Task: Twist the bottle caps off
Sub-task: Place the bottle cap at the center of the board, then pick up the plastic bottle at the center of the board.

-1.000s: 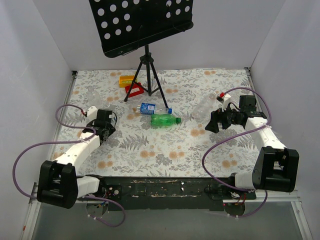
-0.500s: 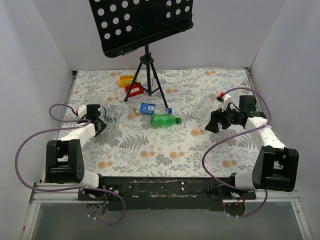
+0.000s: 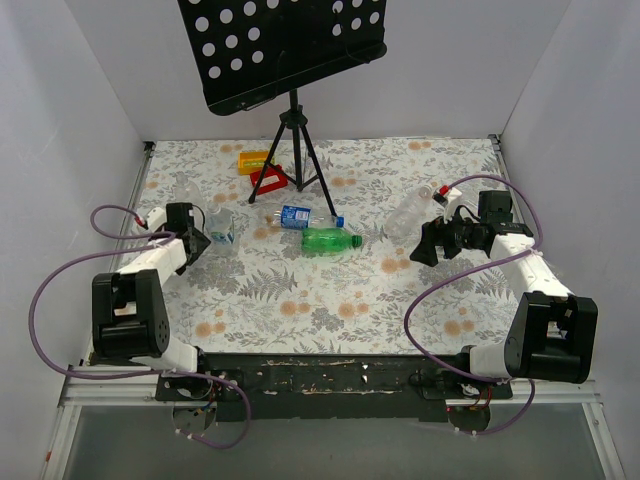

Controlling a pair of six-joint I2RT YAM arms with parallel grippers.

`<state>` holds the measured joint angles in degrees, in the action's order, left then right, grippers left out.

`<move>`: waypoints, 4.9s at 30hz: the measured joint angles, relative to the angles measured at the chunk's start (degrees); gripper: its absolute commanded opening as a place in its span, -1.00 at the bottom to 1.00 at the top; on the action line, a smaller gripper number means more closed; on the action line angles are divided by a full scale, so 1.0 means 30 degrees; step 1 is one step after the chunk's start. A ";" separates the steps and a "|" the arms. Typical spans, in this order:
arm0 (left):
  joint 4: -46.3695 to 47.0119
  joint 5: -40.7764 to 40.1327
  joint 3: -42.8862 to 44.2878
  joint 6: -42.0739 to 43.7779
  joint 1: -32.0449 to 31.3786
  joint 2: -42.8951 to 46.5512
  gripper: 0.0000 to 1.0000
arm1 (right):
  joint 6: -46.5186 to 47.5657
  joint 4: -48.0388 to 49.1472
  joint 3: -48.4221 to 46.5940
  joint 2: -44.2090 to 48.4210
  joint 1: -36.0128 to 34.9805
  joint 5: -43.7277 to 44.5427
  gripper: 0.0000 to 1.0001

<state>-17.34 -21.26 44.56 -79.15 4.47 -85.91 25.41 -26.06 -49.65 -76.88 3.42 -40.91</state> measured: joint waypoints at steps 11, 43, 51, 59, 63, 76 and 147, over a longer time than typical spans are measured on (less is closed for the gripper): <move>-0.2142 0.1035 0.0998 0.0707 0.0102 0.7752 0.96 | 0.0160 -0.0306 -0.0007 0.0000 0.0109 -0.0262 0.92; -0.0838 1.1460 0.1042 1.0127 -1.5067 0.8189 0.96 | 0.1749 -0.0903 -0.0007 0.0007 0.0109 -0.2448 0.93; -0.1902 0.9704 0.2528 1.4790 -1.7034 0.4065 0.96 | 0.1836 -0.0984 -0.0007 0.0007 0.0109 -0.2441 0.93; -0.2353 0.9806 0.4911 1.9700 -1.7034 0.1100 0.96 | 0.1982 -0.1005 -0.0007 0.0000 0.0109 -0.2441 0.93; -0.2557 1.0025 0.5464 2.1332 -1.6815 -0.0197 0.96 | 0.2040 -0.1107 -0.0015 0.0000 0.0109 -0.2441 0.93; -0.2499 1.1985 0.6266 2.3693 -1.5373 -0.1020 0.96 | 0.2055 -0.1297 -0.0022 0.0000 0.0109 -0.2499 0.93; -0.2062 1.6670 1.0703 3.0235 -1.2407 -0.7912 0.86 | 0.2164 -0.1413 -0.0029 -0.0036 0.0109 -0.2718 0.93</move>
<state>-23.53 28.75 76.66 11.55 -32.75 -109.65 31.90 -30.30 -49.74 -76.99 3.75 -49.06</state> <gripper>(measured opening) 0.956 0.964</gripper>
